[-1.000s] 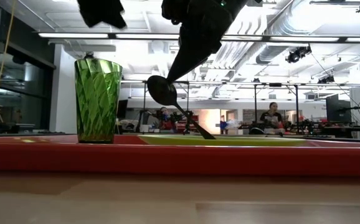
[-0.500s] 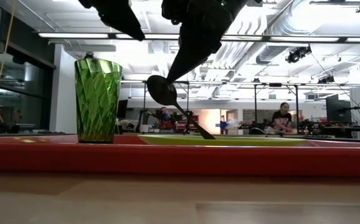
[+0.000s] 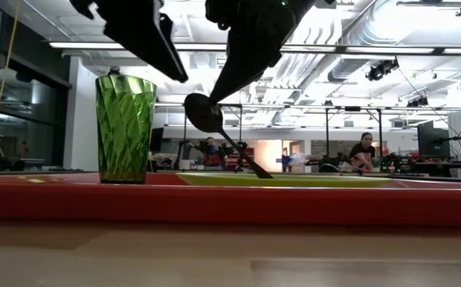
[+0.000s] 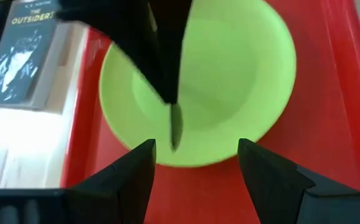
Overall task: Pick and place plate/cup/fork/spoon on tray
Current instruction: Put the black spoon on the red tray to the bottom of the green cup
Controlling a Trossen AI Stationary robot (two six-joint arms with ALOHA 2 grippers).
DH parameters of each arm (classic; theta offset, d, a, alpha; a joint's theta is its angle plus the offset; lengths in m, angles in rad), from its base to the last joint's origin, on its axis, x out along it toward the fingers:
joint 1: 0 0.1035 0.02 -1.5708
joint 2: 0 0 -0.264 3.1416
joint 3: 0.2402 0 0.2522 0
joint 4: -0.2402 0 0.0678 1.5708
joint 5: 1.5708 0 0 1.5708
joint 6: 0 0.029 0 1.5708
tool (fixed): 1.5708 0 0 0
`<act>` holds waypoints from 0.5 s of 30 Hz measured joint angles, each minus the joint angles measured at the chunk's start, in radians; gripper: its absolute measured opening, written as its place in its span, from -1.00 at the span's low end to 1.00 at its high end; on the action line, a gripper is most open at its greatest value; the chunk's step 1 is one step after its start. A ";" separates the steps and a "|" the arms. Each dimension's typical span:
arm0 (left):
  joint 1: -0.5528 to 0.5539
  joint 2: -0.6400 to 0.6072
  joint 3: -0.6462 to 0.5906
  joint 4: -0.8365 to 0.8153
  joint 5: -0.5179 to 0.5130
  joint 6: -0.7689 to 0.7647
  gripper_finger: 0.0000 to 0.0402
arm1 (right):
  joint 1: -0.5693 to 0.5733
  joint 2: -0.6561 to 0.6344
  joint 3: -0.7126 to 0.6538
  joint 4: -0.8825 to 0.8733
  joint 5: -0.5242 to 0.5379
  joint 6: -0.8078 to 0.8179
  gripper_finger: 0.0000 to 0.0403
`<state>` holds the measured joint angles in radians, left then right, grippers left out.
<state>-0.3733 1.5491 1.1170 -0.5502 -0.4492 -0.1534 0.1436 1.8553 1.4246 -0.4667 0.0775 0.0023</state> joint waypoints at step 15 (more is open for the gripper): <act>0.002 0.109 0.001 0.051 -0.056 -0.019 0.08 | 0.000 0.000 0.000 0.010 -0.005 -0.001 -1.00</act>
<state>-0.3717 1.6582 1.1179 -0.4990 -0.5049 -0.1726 0.1436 1.8553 1.4246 -0.4564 0.0728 0.0016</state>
